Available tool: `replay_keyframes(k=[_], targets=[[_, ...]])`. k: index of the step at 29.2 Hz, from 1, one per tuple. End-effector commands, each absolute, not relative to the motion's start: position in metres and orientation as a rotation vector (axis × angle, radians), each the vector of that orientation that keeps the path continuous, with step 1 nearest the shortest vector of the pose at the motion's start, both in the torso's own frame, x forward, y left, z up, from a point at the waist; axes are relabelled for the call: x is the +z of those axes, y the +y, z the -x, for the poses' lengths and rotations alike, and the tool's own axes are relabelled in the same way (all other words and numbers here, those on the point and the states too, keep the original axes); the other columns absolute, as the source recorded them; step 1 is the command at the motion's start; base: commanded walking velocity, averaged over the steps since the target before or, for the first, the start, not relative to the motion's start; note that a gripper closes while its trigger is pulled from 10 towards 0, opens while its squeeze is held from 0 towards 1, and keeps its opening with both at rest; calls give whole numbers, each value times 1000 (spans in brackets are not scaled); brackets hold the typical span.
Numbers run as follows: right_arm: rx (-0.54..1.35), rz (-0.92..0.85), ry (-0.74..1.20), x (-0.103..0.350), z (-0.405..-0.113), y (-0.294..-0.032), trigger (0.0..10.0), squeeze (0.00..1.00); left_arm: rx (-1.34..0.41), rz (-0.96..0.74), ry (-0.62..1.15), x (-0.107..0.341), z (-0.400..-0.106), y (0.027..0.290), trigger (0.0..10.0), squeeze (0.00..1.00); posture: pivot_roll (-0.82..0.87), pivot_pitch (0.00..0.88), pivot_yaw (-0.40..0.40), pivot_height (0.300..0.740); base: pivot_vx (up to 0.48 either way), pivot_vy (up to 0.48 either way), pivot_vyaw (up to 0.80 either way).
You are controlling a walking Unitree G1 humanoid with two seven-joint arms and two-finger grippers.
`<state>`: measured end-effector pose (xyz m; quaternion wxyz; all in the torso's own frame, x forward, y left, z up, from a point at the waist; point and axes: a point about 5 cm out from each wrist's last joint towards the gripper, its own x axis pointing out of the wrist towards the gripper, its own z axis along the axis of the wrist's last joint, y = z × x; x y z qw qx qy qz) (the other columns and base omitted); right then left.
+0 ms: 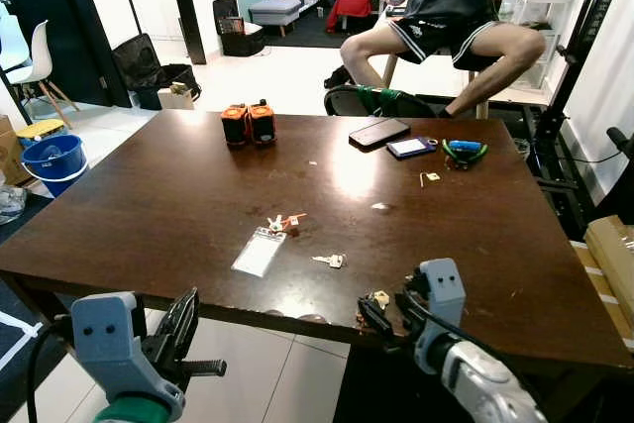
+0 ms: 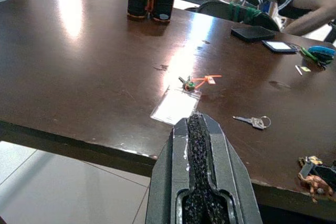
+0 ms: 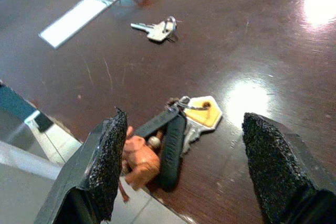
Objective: Hang keys on a hook
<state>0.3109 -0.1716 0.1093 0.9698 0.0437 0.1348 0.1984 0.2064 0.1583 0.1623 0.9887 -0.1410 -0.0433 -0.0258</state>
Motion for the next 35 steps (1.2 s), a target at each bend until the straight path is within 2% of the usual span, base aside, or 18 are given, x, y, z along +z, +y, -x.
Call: replay_keyframes(k=[1, 3, 23, 35], targets=[[421, -78, 331, 100, -305, -168, 9686, 0, -61, 278, -68, 161, -203, 159, 10000, 0, -22, 19, 174, 740, 0, 0, 0], [422, -68, 343, 99, -304, -169, 10000, 0, -69, 279, -65, 160, -203, 158, 10000, 0, -22, 19, 174, 740, 0, 0, 0], [442, -28, 401, 98, -309, -166, 10000, 0, -107, 283, -36, 159, -203, 153, 10000, 0, -14, 26, 179, 740, 0, 0, 0], [476, 1, 406, 100, -324, -156, 10000, 0, -139, 293, -16, 159, -202, 149, 10000, 0, -3, 37, 185, 740, 0, 0, 0]])
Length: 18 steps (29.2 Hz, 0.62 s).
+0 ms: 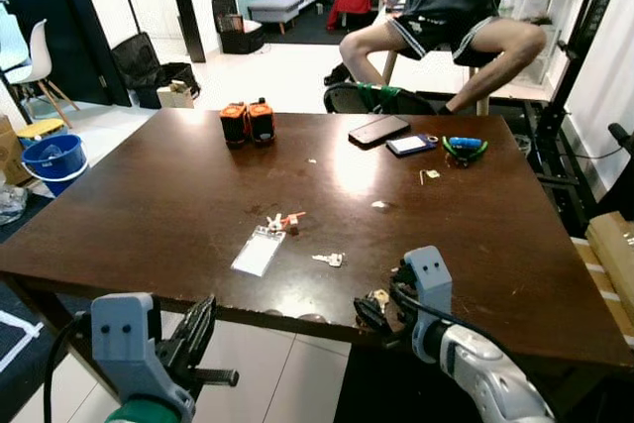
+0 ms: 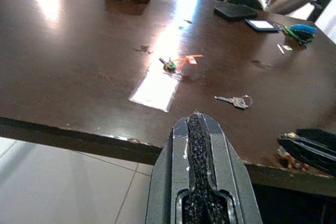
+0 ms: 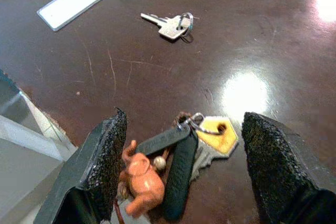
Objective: Hang keys on a hook
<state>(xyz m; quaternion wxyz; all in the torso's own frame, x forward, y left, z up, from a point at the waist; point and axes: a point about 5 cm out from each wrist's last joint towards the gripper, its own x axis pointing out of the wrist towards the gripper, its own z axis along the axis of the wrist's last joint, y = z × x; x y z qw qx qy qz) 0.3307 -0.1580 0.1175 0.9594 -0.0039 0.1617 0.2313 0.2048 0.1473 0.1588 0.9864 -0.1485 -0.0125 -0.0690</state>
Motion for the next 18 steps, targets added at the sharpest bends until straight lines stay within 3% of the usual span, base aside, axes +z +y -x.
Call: replay_keyframes(k=[1, 18], targets=[[492, 5, 411, 100, -325, -153, 10000, 0, -149, 295, -10, 158, -201, 147, 10000, 0, -1, 41, 191, 740, 0, 0, 0], [580, 83, 539, 87, -321, -149, 9725, 0, -176, 289, 12, 157, -200, 146, 10000, 0, -1, 41, 191, 740, 0, 0, 0]])
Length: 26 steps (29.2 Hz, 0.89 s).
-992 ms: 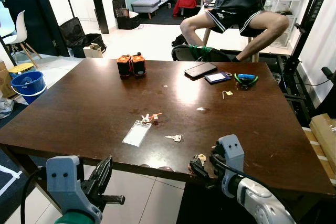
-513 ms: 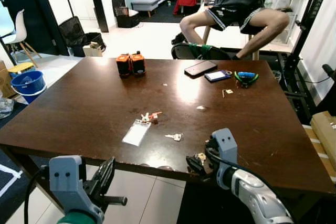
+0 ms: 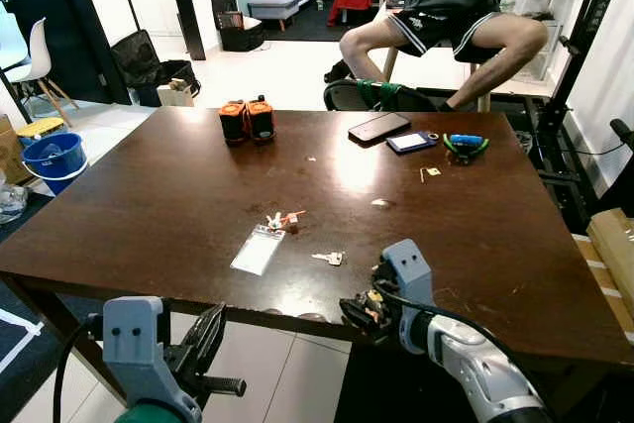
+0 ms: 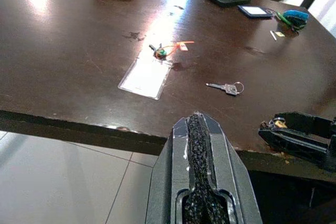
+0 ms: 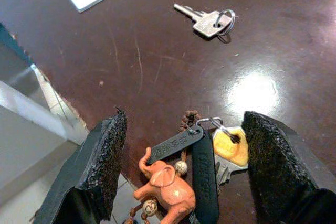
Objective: Hang keys on a hook
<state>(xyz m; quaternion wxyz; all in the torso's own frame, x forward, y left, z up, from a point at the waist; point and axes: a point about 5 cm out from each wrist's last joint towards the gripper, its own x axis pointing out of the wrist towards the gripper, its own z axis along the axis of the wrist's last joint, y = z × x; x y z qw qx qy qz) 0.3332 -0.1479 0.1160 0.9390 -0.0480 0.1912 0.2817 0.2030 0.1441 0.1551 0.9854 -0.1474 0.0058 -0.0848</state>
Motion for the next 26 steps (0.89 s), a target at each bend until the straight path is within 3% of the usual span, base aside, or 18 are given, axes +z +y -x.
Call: replay_keyframes(k=[1, 4, 5, 6, 7, 8, 9, 10, 11, 26], targets=[[580, 83, 539, 87, -321, -149, 9725, 0, -176, 289, 12, 157, -200, 146, 10000, 0, -1, 41, 191, 740, 0, 0, 0], [577, 83, 551, 86, -320, -151, 9529, 0, -178, 290, 14, 157, -199, 145, 10000, 0, -1, 41, 191, 740, 0, 0, 0], [570, 77, 561, 84, -320, -154, 7765, 0, -180, 290, 16, 157, -199, 145, 10000, 0, -1, 41, 191, 740, 0, 0, 0], [559, 69, 573, 83, -318, -159, 3490, 0, -186, 291, 19, 157, -199, 144, 10000, 0, -1, 41, 189, 740, 0, 0, 0], [559, 69, 573, 83, -318, -159, 3490, 0, -186, 291, 19, 157, -199, 144, 10000, 0, -1, 41, 189, 740, 0, 0, 0], [551, 62, 581, 82, -317, -161, 2706, 0, -191, 291, 21, 156, -198, 144, 10000, 0, -1, 41, 189, 740, 0, 0, 0], [548, 56, 589, 81, -316, -164, 667, 0, -194, 291, 22, 156, -198, 143, 10000, 0, -1, 41, 189, 740, 0, 0, 0], [548, 56, 589, 81, -316, -164, 667, 0, -194, 291, 22, 156, -198, 143, 10000, 0, -1, 41, 189, 740, 0, 0, 0], [547, 53, 594, 80, -315, -165, 0, 0, -196, 291, 23, 156, -198, 143, 10000, 0, -1, 41, 189, 740, 0, 0, 0], [566, 42, 613, 78, -311, -166, 0, 0, -208, 288, 27, 156, -198, 141, 10000, 0, -4, 34, 189, 740, 0, 0, 0]])
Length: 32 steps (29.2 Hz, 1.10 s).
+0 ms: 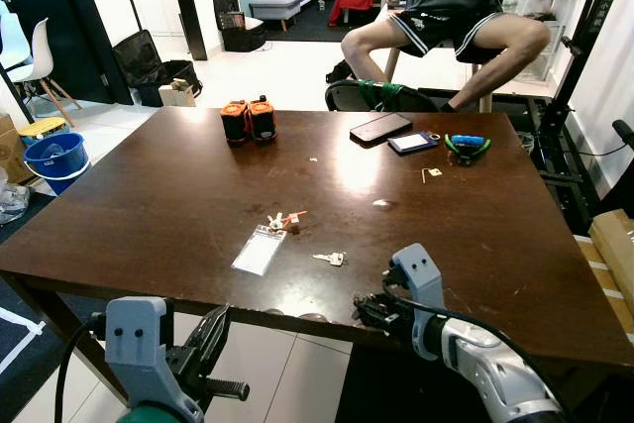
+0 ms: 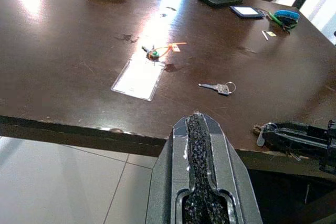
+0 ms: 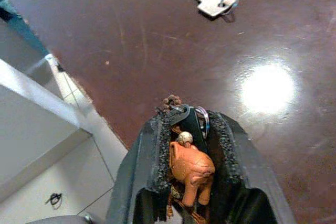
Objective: Hang keys on a hook
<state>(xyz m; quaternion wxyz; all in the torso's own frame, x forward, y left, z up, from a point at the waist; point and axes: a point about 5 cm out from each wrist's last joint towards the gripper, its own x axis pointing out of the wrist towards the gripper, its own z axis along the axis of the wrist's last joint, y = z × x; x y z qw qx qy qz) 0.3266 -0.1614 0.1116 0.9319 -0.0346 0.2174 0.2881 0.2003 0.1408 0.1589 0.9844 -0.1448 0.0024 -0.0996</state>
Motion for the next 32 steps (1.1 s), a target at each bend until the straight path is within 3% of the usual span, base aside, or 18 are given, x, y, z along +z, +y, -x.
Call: replay_keyframes(k=[1, 12, 16, 20, 32], targets=[[568, 41, 613, 78, -311, -166, 0, 0, -209, 288, 28, 156, -197, 141, 10000, 0, -3, 25, 187, 740, 0, 0, 0], [552, 14, 548, 85, -316, -165, 0, 0, -210, 286, 28, 156, -198, 141, 10000, 0, -3, 21, 190, 740, 0, 0, 0], [511, -77, 414, 105, -327, -162, 0, 0, -209, 286, 29, 156, -198, 142, 10000, 0, -1, 24, 195, 740, 0, 0, 0], [459, -306, 146, 158, -348, -156, 0, 0, -212, 284, 27, 157, -198, 142, 10000, 0, -1, 22, 195, 740, 0, 0, 0], [451, -424, 14, 192, -357, -150, 0, 0, -211, 284, 26, 157, -199, 143, 10000, 0, 5, 16, 193, 740, 0, 0, 0]])
